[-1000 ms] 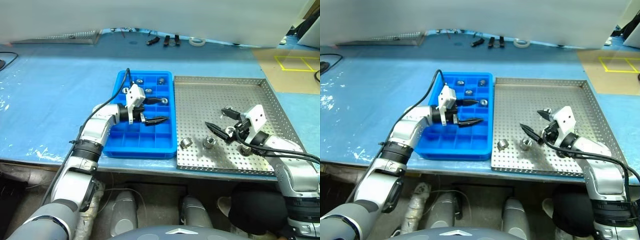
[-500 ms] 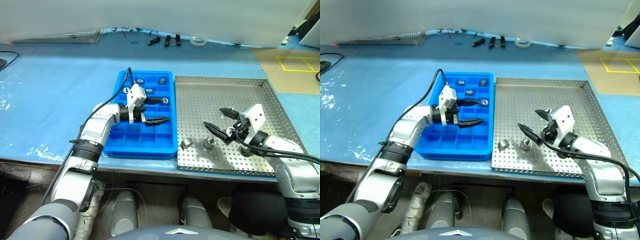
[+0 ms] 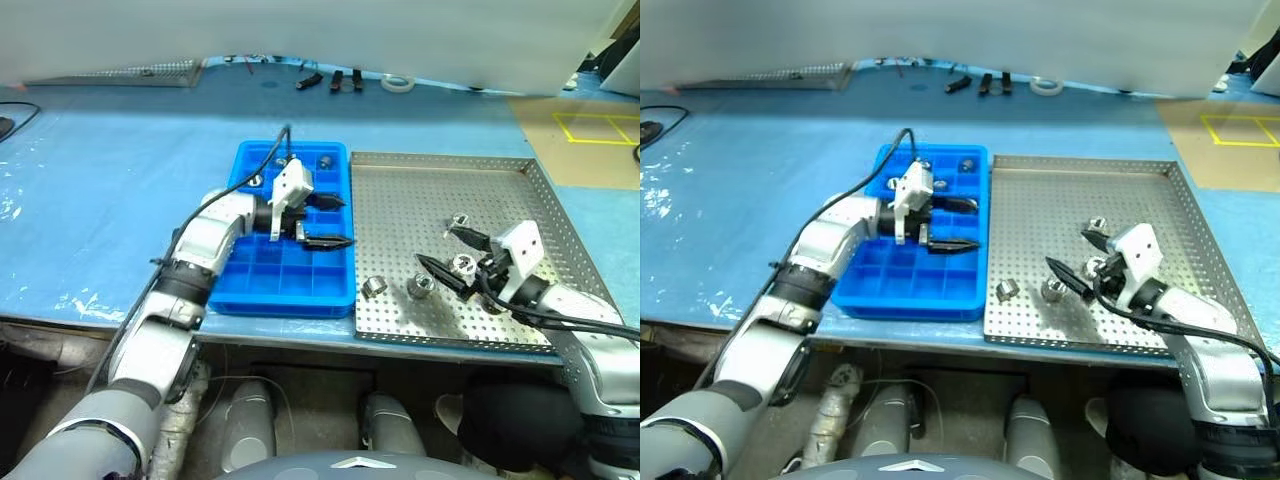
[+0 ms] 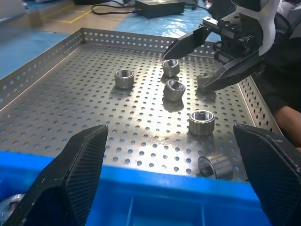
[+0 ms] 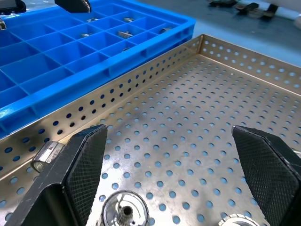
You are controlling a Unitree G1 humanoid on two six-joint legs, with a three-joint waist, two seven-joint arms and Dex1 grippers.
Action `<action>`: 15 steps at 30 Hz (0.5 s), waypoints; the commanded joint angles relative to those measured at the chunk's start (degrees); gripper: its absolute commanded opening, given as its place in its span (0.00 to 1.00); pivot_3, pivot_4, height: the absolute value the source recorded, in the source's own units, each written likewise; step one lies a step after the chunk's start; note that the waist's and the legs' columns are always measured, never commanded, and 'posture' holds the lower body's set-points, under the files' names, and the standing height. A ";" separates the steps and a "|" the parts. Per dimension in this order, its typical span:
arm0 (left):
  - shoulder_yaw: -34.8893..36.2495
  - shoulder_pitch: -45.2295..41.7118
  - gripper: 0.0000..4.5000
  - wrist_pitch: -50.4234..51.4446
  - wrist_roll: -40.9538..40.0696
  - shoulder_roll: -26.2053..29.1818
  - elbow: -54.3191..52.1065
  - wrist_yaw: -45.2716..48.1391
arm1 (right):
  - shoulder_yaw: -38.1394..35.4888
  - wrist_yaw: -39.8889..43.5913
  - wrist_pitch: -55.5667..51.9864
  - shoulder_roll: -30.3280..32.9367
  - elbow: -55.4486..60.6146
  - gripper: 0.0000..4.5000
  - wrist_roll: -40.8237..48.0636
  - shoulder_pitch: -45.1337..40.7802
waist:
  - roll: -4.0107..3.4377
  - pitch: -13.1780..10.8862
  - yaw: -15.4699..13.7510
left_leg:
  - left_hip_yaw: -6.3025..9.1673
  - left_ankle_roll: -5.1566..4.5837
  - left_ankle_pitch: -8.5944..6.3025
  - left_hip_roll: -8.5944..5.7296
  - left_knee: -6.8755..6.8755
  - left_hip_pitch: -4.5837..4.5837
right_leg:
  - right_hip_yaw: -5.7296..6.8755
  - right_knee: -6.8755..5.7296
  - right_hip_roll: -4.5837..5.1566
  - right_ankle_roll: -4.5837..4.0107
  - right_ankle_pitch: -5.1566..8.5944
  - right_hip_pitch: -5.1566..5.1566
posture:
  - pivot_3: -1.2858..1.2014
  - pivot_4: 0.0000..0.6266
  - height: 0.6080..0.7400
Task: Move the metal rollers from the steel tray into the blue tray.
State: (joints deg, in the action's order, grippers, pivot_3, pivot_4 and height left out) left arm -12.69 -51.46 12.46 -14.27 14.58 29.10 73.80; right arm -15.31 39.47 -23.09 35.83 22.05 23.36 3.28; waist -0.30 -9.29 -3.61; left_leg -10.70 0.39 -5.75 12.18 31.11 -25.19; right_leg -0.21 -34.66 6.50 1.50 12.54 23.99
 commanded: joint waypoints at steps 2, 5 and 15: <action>-3.95 -5.10 1.00 -1.99 2.48 -2.72 4.75 5.31 | -3.98 -3.66 -1.08 -1.48 7.52 0.99 1.89 4.01 | 0.01 -0.01 1.03 | -0.03 -0.01 -0.01 0.00 -0.02 -0.02 | -0.01 0.02 0.00 0.01 0.01 0.02 | 0.36 0.24 1.00; -7.97 -9.13 1.00 -2.68 6.38 -4.60 9.53 8.48 | -4.86 -6.44 -2.15 -3.08 11.50 0.99 1.81 7.65 | 0.02 -0.01 1.79 | -0.14 -0.04 -0.03 0.02 -0.05 -0.04 | -0.06 0.07 0.00 0.04 0.03 0.09 | 0.33 0.24 1.00; -17.08 -21.70 1.00 -1.41 20.15 -9.47 29.70 12.79 | -4.09 -13.96 -2.44 -9.10 18.67 0.99 0.13 15.81 | 0.05 -0.03 5.02 | -0.43 -0.26 -0.19 -0.09 -0.02 -0.04 | -0.31 0.16 0.11 0.45 0.26 0.21 | 0.28 0.24 1.00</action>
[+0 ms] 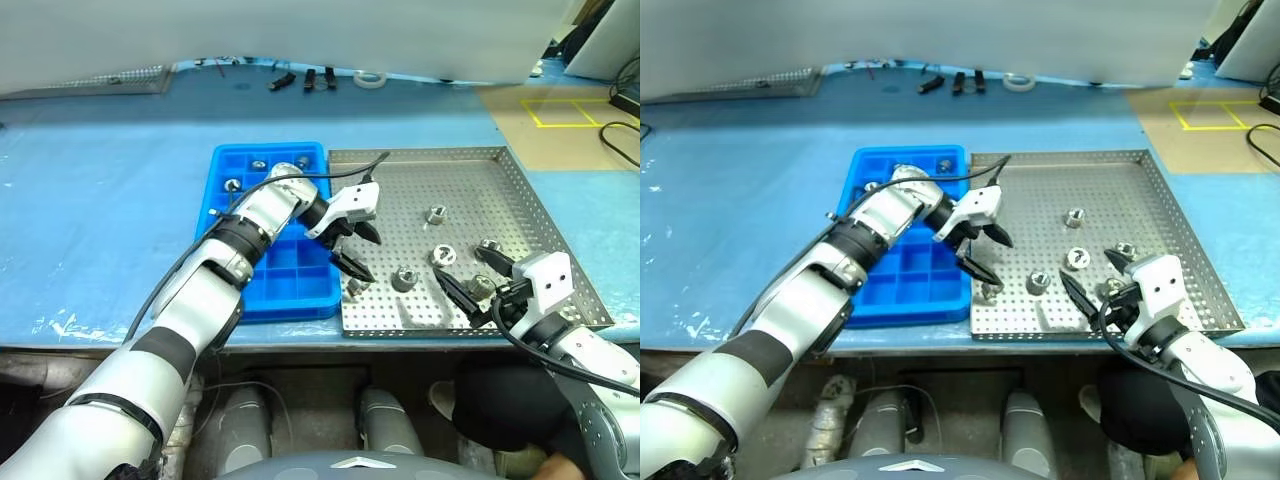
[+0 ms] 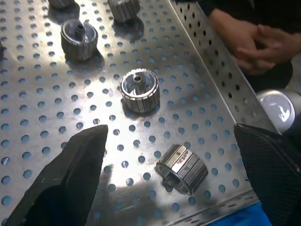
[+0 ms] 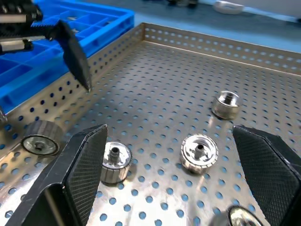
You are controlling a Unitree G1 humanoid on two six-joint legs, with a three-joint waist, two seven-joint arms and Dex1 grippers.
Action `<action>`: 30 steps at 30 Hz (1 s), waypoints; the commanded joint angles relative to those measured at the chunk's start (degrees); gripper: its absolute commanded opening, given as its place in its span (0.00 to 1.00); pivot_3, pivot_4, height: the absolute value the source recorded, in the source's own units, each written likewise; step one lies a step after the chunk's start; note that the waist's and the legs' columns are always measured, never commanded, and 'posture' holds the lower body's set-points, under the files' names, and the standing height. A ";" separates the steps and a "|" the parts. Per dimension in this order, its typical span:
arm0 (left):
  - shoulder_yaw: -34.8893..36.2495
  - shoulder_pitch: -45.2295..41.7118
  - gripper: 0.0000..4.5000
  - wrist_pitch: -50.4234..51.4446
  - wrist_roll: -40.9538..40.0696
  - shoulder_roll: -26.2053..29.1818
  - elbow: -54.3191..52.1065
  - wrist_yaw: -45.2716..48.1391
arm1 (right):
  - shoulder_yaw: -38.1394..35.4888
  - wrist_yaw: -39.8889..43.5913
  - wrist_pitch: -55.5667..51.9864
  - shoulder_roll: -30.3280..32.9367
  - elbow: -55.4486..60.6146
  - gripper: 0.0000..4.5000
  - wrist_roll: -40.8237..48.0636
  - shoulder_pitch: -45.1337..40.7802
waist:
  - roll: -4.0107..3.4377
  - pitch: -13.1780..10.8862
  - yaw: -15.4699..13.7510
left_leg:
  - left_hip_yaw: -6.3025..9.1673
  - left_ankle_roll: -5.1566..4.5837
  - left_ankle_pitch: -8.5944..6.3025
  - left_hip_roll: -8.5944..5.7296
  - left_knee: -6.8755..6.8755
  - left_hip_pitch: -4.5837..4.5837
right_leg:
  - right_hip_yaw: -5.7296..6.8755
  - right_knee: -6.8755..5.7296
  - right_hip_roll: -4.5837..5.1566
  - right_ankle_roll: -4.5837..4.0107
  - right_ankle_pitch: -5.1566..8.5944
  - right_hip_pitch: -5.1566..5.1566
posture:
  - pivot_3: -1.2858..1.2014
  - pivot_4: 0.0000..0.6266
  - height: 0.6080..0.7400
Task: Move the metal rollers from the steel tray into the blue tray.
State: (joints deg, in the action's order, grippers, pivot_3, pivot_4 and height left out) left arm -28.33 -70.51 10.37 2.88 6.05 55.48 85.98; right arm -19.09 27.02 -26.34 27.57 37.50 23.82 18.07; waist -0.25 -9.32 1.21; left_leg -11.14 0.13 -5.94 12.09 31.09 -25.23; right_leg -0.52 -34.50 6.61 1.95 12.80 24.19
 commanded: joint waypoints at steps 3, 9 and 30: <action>-1.98 -3.54 1.00 3.65 5.14 -3.11 6.25 0.60 | 0.73 -2.39 1.42 -1.86 3.68 0.99 -1.22 2.16 | 0.01 -0.01 1.06 | -0.03 -0.09 -0.06 -0.15 0.00 -0.02 | -0.04 0.01 0.14 -0.01 -0.01 0.01 | 0.28 0.24 1.00; -2.43 -2.78 1.00 6.17 7.42 -4.55 6.06 4.56 | 1.48 -4.10 1.40 -2.50 3.81 0.99 -2.64 1.94 | 0.03 -0.01 1.39 | -0.25 -0.42 -0.27 -0.36 0.12 -0.06 | -0.08 0.05 0.51 -0.10 -0.06 -0.02 | 0.27 0.24 1.00; -6.92 2.11 0.87 3.07 16.19 -2.42 2.53 3.73 | 3.90 -3.72 8.98 -4.27 -2.38 1.00 -6.56 3.59 | 0.10 0.53 5.56 | -0.27 -0.48 -0.33 -0.32 0.14 0.09 | 0.04 0.27 0.51 0.30 0.18 -0.29 | 0.27 0.24 1.00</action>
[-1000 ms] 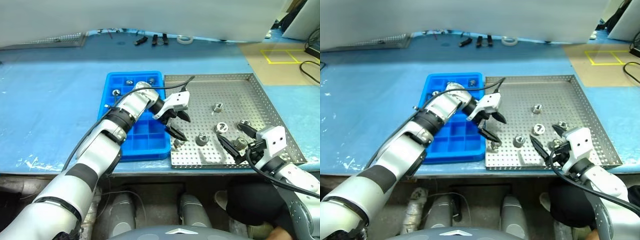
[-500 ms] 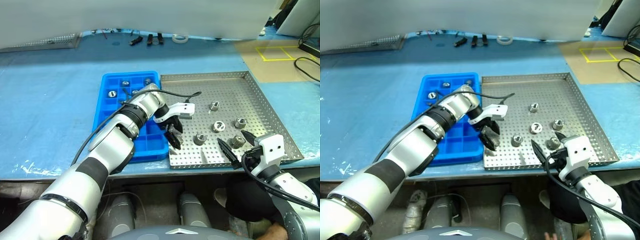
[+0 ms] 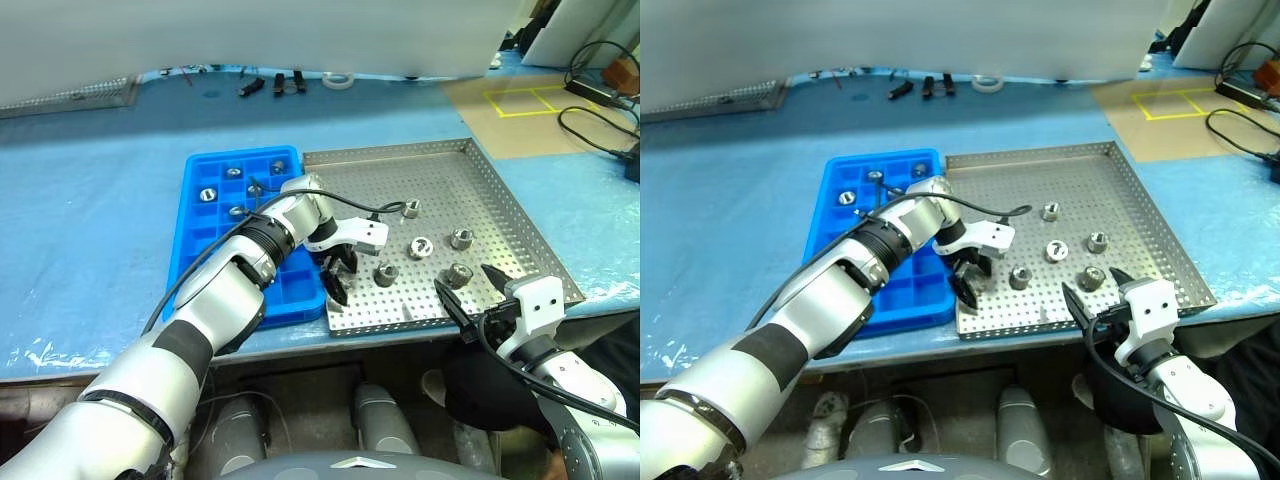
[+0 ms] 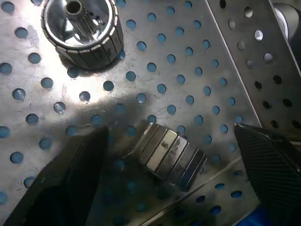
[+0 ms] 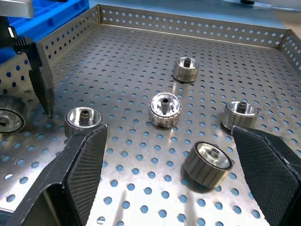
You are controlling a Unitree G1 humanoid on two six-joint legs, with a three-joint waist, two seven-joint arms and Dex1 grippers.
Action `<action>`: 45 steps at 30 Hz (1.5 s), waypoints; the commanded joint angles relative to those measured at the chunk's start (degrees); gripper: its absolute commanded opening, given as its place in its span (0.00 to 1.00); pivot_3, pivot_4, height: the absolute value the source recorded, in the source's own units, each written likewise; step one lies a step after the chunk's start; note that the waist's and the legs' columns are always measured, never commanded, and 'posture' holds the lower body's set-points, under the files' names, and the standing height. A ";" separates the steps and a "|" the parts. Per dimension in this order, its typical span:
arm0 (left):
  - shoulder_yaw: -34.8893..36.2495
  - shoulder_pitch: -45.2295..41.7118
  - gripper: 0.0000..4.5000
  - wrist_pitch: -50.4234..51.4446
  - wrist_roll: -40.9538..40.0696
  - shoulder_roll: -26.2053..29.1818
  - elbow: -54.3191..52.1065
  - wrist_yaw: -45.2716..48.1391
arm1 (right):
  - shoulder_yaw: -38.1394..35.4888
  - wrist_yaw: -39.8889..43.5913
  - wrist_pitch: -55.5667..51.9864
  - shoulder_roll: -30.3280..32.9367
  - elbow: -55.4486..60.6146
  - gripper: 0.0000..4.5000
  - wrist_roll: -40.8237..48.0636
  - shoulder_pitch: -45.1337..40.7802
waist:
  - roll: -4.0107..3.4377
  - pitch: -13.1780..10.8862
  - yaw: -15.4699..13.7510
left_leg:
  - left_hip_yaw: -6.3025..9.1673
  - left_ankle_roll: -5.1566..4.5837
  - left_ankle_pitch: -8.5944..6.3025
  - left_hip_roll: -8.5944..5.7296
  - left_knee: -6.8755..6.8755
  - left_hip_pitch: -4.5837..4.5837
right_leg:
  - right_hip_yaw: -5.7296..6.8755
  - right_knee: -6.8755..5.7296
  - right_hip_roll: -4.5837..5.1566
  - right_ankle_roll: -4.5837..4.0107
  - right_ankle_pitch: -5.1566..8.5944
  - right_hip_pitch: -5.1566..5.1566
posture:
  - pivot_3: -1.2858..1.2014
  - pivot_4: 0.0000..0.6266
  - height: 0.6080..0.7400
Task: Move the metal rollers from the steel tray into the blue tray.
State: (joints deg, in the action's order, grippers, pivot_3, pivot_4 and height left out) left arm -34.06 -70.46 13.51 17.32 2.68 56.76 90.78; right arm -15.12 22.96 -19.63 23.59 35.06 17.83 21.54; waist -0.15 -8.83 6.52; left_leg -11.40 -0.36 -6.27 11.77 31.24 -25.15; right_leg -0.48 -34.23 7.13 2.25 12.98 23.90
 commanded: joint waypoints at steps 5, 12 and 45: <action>-1.62 2.73 0.68 -0.92 2.69 1.55 1.60 -2.37 | 0.36 1.00 4.07 -0.54 -1.83 1.00 -1.15 -0.12 | -0.09 0.27 0.87 | 0.07 -0.02 -0.01 0.02 0.02 0.09 | 0.17 0.23 0.03 0.01 0.01 -0.29 | 0.27 0.24 1.00; -1.58 3.08 0.48 -2.96 3.72 2.62 2.27 -3.47 | 0.71 1.74 5.62 -0.32 -3.71 1.00 -1.56 -0.89 | -0.07 0.30 2.47 | 0.15 -0.23 -0.14 -0.03 0.07 0.19 | 0.32 0.98 0.13 0.03 0.02 -0.78 | 0.27 0.24 1.00; 18.46 12.14 0.43 18.21 -19.66 18.40 -34.03 -5.67 | 8.71 18.16 -6.05 10.72 -8.54 1.00 8.97 -29.42 | -0.12 0.09 -5.02 | -0.01 -0.35 -0.33 0.19 -0.21 0.06 | 0.61 1.04 0.13 -0.82 -0.49 -0.52 | 0.46 0.24 1.00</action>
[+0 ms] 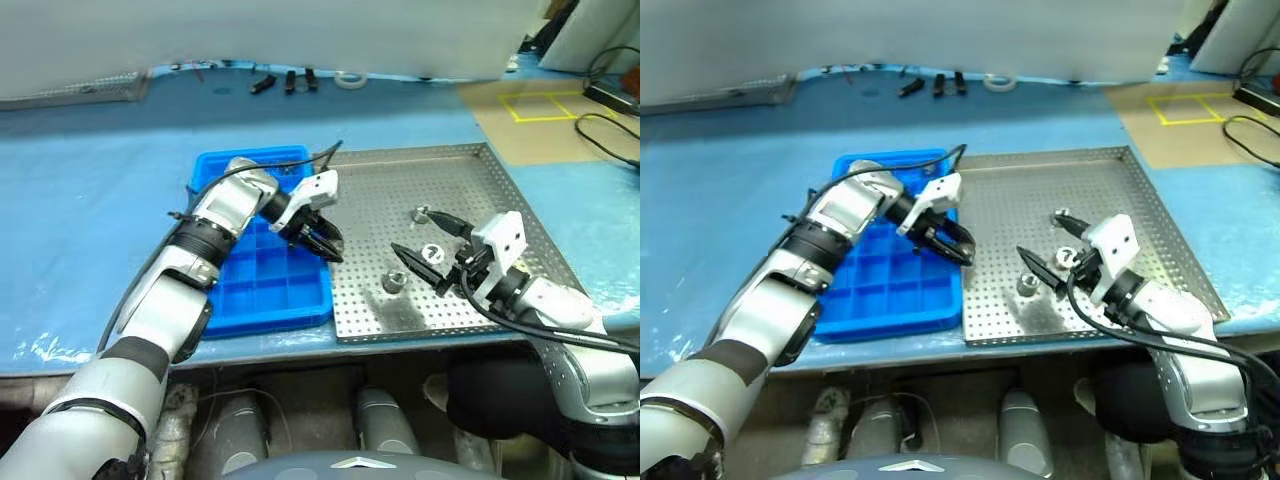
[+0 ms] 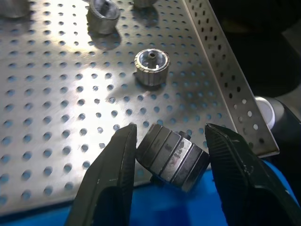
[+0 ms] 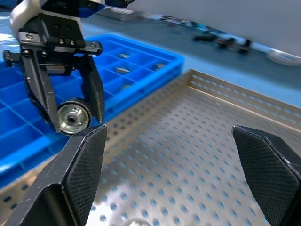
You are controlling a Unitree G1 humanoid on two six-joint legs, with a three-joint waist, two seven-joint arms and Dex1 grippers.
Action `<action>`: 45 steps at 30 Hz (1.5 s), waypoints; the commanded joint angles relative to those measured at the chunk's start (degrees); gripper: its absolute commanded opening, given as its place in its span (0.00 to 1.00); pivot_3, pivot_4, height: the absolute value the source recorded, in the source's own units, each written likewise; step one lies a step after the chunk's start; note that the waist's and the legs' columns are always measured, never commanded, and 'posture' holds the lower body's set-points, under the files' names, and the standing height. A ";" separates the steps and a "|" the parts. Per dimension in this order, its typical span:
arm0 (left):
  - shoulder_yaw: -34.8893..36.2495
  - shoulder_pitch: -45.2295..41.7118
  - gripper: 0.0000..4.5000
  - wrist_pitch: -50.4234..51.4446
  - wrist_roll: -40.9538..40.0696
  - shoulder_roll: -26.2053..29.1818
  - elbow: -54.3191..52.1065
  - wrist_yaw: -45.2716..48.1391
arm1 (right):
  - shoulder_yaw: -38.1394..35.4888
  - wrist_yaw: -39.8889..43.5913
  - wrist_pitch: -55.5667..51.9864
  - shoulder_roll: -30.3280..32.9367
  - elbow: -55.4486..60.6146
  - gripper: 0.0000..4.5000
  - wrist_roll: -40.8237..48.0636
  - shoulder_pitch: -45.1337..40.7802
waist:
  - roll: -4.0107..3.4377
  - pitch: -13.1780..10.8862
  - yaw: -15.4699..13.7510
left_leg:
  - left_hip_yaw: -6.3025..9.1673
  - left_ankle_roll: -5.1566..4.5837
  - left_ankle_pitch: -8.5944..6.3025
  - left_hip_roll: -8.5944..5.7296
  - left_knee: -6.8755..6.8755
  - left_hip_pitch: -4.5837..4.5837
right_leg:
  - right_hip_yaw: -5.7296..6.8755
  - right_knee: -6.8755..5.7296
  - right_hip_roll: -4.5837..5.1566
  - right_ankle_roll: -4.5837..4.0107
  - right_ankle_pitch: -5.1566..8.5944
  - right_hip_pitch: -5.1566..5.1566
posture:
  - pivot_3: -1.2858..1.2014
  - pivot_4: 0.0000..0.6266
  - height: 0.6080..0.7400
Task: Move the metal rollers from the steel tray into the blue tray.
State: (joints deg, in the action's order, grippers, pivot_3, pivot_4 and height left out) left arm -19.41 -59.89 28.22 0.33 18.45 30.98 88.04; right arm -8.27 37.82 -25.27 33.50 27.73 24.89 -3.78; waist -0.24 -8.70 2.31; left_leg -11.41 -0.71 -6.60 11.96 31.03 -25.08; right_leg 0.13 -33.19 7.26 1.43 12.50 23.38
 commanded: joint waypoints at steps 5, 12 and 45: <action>12.23 8.33 0.43 8.56 -5.60 6.03 -19.16 -14.75 | 8.02 8.60 -0.19 -0.49 -7.19 1.00 1.38 -13.46 | -0.12 -0.18 -5.36 | -0.02 0.38 0.04 0.00 0.07 0.09 | -0.04 -0.41 0.04 0.00 0.00 0.03 | 0.52 0.24 1.00; 22.37 19.01 0.43 18.08 -9.18 7.65 -31.53 -30.55 | 16.12 14.71 1.76 -4.86 -15.56 1.00 -0.89 -24.76 | -0.12 -0.19 -8.66 | 0.05 0.49 0.12 0.03 0.08 -0.07 | 0.09 -0.55 0.02 0.00 0.01 0.18 | 0.59 0.24 1.00; 11.59 13.93 0.93 4.91 -8.04 5.75 -12.94 -39.55 | 13.40 12.36 3.23 -5.57 -16.59 1.00 -3.50 -24.53 | -0.02 -0.25 -10.83 | 0.37 1.15 0.60 0.19 0.10 -0.12 | -0.05 -1.66 -0.16 0.10 0.05 0.81 | 0.52 0.24 1.00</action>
State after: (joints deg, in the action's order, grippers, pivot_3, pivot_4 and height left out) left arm -7.43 -43.11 35.44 -7.72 24.25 17.26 47.16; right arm 7.18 50.91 -21.91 27.26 7.83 20.62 -28.49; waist -0.26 -8.95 -8.52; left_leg -11.05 0.44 -5.99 12.14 31.13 -25.23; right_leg 0.08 -34.83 7.09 1.54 12.55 24.19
